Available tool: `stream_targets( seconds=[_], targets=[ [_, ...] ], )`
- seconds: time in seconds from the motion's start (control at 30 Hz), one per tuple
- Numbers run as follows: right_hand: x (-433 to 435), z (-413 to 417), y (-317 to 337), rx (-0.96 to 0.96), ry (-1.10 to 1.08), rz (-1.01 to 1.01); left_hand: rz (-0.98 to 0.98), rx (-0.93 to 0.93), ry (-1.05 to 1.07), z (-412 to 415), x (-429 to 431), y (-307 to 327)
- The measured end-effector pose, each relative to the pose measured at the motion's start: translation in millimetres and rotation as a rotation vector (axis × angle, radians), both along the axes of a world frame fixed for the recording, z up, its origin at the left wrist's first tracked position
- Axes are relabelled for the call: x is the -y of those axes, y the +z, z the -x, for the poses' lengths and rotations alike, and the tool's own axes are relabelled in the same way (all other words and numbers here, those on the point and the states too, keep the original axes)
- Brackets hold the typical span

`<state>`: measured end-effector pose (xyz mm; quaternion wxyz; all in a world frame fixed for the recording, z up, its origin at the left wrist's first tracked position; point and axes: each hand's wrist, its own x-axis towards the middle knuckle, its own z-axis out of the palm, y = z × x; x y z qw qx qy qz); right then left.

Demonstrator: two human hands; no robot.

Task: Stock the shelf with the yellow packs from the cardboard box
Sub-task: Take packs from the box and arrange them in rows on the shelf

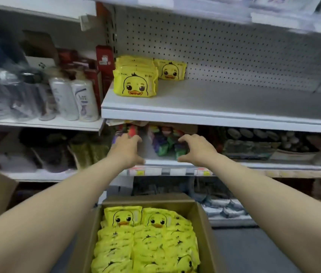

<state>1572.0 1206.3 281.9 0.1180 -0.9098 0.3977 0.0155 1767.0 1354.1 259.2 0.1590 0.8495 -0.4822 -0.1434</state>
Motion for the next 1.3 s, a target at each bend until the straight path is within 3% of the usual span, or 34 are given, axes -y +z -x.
stream_targets(
  seconds=[0.5,0.67,0.87,1.03,1.2,1.3],
  targets=[
    [-47,-3,-220,-0.233,-0.051,-0.436,-0.393,-0.215,0.1,11,-66,-204],
    [-51,-2,-280,-0.245,-0.119,-0.568,-0.421,-0.313,0.164,12,-73,-263],
    [-43,-7,-327,-0.176,-0.231,-0.476,-0.28,-0.178,0.216,4,-63,-305],
    [-47,-4,-355,-0.236,-0.241,-0.347,-0.2,-0.057,0.255,7,-59,-328],
    [-46,-4,-369,-0.309,-0.175,-0.239,-0.279,0.157,0.197,3,-61,-342],
    [-46,-5,-368,-0.269,-0.163,-0.297,-0.322,0.214,0.132,-5,-60,-340]
  ],
)
